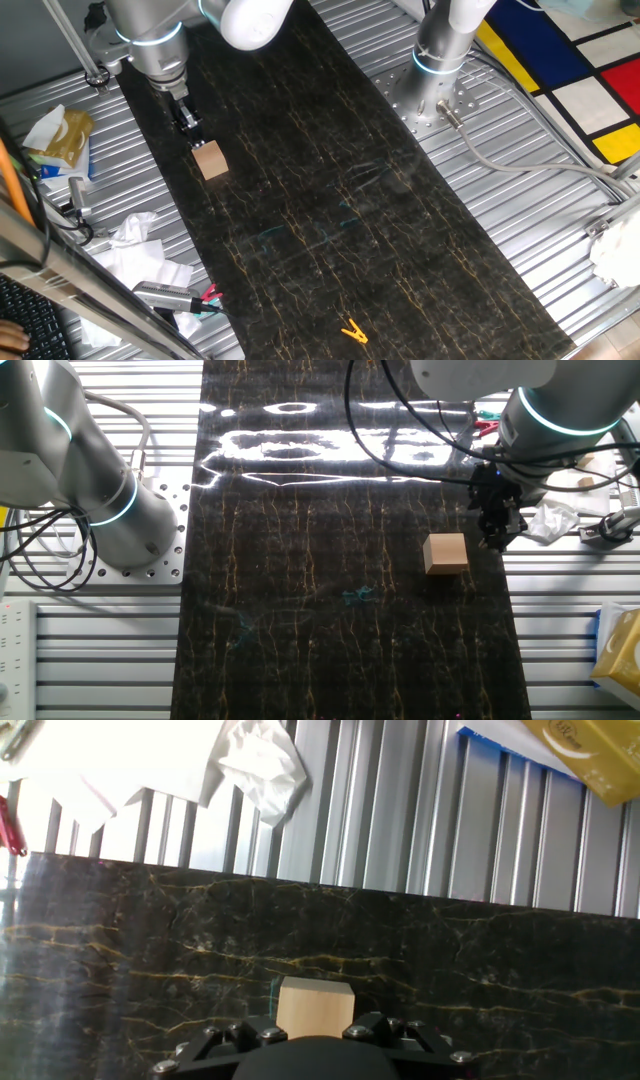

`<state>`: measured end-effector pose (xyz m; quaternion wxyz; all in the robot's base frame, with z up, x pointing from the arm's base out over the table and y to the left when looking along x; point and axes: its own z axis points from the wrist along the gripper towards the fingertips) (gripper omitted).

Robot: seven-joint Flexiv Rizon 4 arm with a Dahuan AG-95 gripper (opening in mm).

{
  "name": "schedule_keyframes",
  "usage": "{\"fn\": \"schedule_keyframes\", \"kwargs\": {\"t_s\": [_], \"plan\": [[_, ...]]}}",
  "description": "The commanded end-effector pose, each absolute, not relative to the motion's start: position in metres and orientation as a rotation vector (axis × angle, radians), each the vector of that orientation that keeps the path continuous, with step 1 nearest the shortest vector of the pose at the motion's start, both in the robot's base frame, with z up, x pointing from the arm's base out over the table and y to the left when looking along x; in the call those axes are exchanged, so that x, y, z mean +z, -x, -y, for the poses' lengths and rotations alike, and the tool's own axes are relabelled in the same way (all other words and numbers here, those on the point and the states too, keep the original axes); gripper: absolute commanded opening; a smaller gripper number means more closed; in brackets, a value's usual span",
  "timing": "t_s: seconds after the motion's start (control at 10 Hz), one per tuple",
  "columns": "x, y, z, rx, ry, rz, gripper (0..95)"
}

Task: Hold a small block with the gripper and sweep it from left to right on the table

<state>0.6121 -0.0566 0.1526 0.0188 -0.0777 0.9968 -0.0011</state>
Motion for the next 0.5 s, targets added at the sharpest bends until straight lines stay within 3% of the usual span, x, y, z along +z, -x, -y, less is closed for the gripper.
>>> {"fn": "schedule_keyframes", "kwargs": {"t_s": [0.1,0.5], "plan": [[0.149,-0.6126,0.057,-0.005,0.231,-3.096,57.0],[0.1432,-0.6129,0.0574,-0.005,0.228,-3.094,57.0]]}}
